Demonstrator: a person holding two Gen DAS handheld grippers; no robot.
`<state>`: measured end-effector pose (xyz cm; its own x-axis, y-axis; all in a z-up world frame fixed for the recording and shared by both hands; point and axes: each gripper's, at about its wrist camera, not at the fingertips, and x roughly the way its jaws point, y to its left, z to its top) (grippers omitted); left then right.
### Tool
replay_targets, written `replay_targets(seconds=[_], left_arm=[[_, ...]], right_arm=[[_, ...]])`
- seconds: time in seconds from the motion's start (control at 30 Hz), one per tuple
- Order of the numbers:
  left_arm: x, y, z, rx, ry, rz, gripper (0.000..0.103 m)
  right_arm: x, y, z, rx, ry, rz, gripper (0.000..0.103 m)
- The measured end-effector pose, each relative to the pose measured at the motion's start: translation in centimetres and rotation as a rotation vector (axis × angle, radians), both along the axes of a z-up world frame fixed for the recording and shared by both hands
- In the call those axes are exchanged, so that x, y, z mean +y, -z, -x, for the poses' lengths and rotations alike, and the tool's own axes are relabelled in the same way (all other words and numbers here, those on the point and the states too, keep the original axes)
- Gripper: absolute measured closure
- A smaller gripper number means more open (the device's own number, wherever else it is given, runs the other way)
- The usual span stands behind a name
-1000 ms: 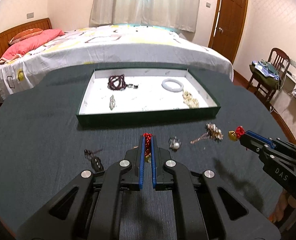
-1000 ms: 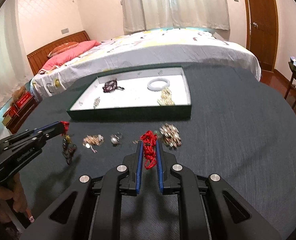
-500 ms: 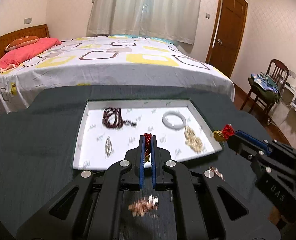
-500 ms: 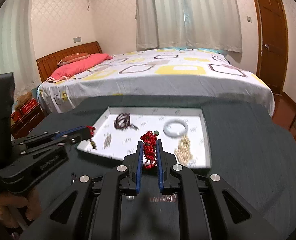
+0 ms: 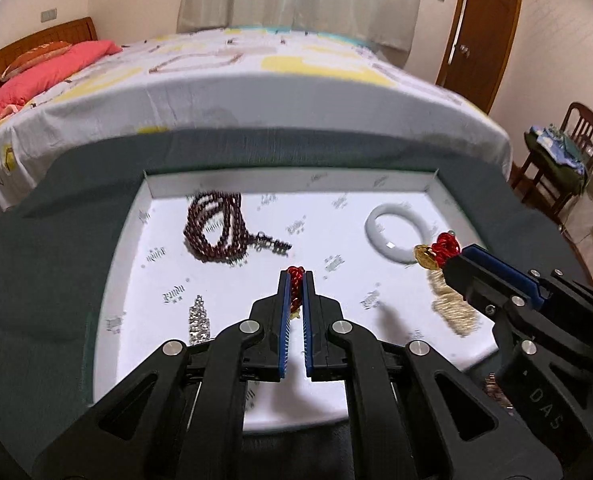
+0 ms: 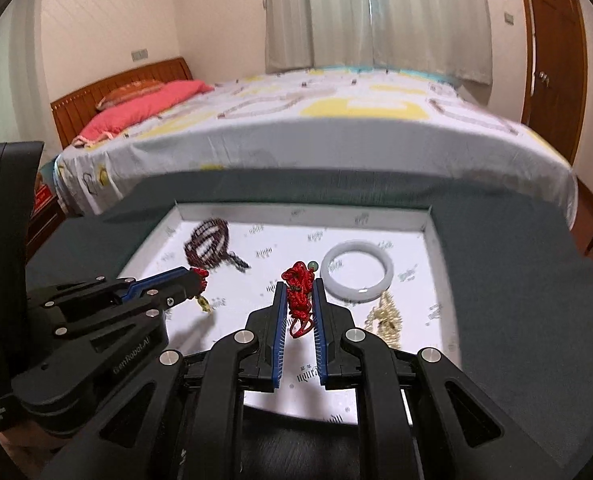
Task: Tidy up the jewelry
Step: 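Carry the red charm with the left tool into the box while the right tool carries the tassel there, then open both tools and withdraw them from the box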
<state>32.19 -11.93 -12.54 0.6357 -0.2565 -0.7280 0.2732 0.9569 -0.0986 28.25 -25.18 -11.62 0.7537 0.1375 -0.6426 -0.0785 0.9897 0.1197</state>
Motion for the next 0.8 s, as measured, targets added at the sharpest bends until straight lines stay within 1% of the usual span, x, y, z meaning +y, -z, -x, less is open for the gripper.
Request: replay_targets(seconds=[0.13,0.2,0.27,0.3,0.33,0.37,0.4,0.43,0.47,0.5,0.6,0.67,0.73,0.8], left_arm=[[0.0,1.6,-1.1,0.036,-0.013,-0.023,0.097],[0.2,1.9,-1.4,0.036,-0.022,-0.032,0.096],[0.2,2.1,-1.6,0.04,-0.02,-0.039,0.09],[0.2,2.2,-1.7,0.043,-0.019,-0.04,0.081],[0.3,2.3,-1.7,0.043,-0.021,-0.041,0.069],[0.3,2.3,-1.7,0.042,-0.025,-0.042,0.064],[0.4,2.3,-1.6,0.04,-0.026,-0.038,0.059],[0.5,2.3,-1.5,0.037,-0.027,-0.035,0.056],[0.5,2.3,-1.5,0.035,-0.028,-0.037,0.054],[0.5,2.2,-1.4,0.032,-0.033,-0.042,0.051],[0.8,1.6,-1.2,0.019,-0.031,-0.04,0.043],[1.2,0.9,-0.8,0.003,-0.033,-0.043,0.039],[1.6,0.0,-0.2,-0.016,-0.035,-0.045,0.033],[2.0,-0.8,0.3,-0.033,-0.035,-0.042,0.031]], right_arm=[[0.2,1.7,-0.9,0.043,0.001,0.008,0.09],[0.2,2.4,-1.2,0.066,0.0,0.003,0.09],[0.1,2.7,-1.4,0.072,0.005,0.004,0.089],[0.0,2.8,-1.6,0.074,0.005,0.007,0.088],[0.0,2.9,-1.8,0.078,0.005,0.007,0.088],[0.0,3.0,-1.9,0.08,0.005,0.005,0.088],[-0.1,3.1,-1.8,0.081,0.012,0.006,0.084],[-0.2,3.1,-1.9,0.079,0.016,0.004,0.078],[-0.3,3.1,-1.9,0.074,0.021,-0.001,0.063],[-0.4,2.9,-1.7,0.067,0.03,-0.005,0.06],[-0.6,2.5,-1.4,0.058,0.033,-0.012,0.058],[-0.8,1.8,-1.0,0.044,0.035,-0.015,0.058],[-1.0,1.0,-0.4,0.027,0.039,-0.018,0.054],[-1.1,0.1,0.4,0.01,0.04,-0.022,0.05]])
